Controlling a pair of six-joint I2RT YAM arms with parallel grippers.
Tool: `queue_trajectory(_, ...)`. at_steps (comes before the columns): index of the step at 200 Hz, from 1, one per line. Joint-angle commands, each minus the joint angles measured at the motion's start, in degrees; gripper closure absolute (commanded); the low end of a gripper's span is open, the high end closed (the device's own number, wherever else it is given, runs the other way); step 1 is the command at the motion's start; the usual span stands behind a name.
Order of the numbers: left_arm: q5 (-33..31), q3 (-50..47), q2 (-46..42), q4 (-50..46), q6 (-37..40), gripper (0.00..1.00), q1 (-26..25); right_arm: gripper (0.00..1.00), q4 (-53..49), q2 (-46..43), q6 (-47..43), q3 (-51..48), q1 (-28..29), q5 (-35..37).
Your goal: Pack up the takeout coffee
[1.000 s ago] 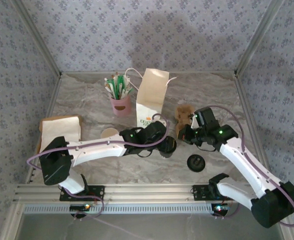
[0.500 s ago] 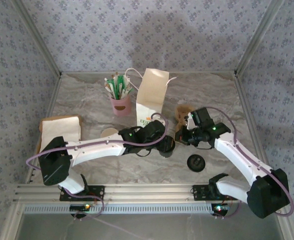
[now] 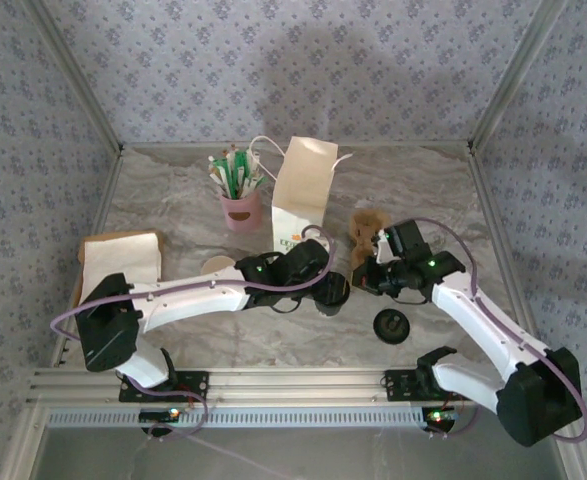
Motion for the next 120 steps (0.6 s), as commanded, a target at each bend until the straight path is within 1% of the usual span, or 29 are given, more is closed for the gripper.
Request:
queue_trajectory(1, -0.61, -0.07, -4.71, -0.75, 0.87, 0.59, 0.81, 0.96, -3.09, -1.3, -0.39, 4.28, 1.54, 1.52)
queue_trajectory(50, -1.15, -3.16, -8.15, -1.12, 0.07, 0.58, 2.13, 0.95, 0.5, 1.0, 0.55, 5.29, 5.75, -0.52)
queue_trajectory(86, 0.89, -4.26, -5.72, -0.53, -1.16, 0.58, 2.64, 0.95, 0.24, 2.47, 0.08, 3.81, 6.4, 0.51)
queue_trajectory(120, 1.6, -5.55, -3.67, 0.73, -2.26, 0.59, 2.84, 0.96, 1.57, 3.52, 0.51, -1.24, 6.36, 0.17)
